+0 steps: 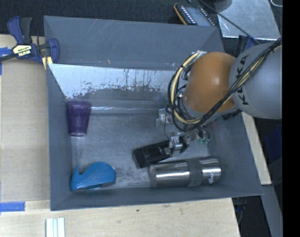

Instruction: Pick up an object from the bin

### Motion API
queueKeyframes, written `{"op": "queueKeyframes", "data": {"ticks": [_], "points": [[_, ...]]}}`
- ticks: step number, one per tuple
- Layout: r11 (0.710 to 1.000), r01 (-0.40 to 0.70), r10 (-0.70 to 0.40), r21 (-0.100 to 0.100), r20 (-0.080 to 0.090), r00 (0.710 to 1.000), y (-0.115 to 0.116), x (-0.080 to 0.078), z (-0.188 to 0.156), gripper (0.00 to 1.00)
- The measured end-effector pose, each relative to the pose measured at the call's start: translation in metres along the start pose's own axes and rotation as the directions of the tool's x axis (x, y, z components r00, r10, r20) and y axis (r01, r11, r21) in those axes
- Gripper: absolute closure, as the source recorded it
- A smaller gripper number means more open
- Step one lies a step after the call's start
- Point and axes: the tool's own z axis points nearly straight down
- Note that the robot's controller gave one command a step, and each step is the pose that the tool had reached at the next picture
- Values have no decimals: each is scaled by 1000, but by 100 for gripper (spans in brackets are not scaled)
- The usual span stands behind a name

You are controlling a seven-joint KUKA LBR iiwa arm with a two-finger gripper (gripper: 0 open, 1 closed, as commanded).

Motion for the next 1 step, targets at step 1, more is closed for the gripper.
{"op": "queueKeyframes", "data": {"ticks": [1], "points": [[1000,-9,9,1,5,1000,21,-8,8,0]]}}
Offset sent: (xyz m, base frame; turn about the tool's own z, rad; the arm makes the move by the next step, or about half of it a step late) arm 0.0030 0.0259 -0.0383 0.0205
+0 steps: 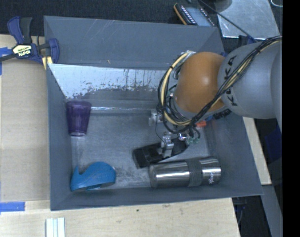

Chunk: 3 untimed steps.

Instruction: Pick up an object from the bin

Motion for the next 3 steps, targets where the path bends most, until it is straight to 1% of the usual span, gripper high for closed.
{"op": "queueKeyframes", "data": {"ticks": [1,2,3], "points": [[1000,-11,11,4,-7,1000,0,-2,21,0],[1000,20,-20,14,-15,1000,7,-7,21,100],[1000,20,-20,14,-15,1000,7,-7,21,100]]}}
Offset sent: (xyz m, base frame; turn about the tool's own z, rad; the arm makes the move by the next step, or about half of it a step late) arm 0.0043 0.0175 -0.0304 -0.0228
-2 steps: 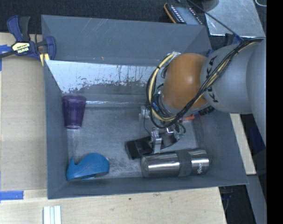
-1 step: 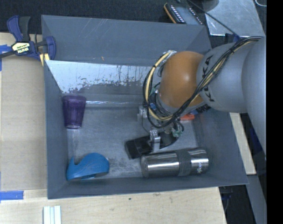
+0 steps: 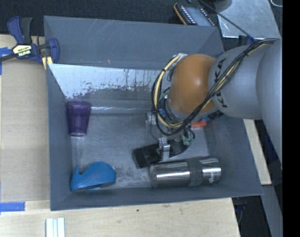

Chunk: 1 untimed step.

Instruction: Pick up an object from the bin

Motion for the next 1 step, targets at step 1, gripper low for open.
{"op": "queueKeyframes", "data": {"ticks": [1], "points": [[1000,-1,1,-2,-10,1000,0,4,-10,100]]}}
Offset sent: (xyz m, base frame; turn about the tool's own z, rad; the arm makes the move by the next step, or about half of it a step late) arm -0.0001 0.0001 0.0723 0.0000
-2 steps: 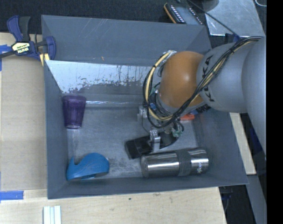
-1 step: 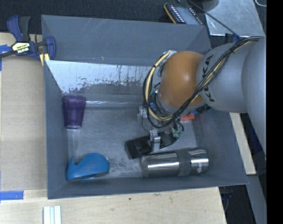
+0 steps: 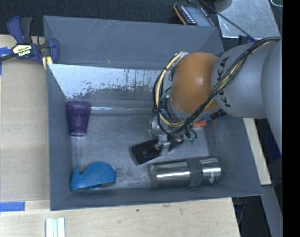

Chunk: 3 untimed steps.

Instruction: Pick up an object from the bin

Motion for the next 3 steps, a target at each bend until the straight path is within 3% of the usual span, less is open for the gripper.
{"op": "queueKeyframes", "data": {"ticks": [1,3], "points": [[1000,0,0,-3,13,1000,1,-1,-18,100],[1000,-1,1,-3,12,1000,1,0,-57,100]]}}
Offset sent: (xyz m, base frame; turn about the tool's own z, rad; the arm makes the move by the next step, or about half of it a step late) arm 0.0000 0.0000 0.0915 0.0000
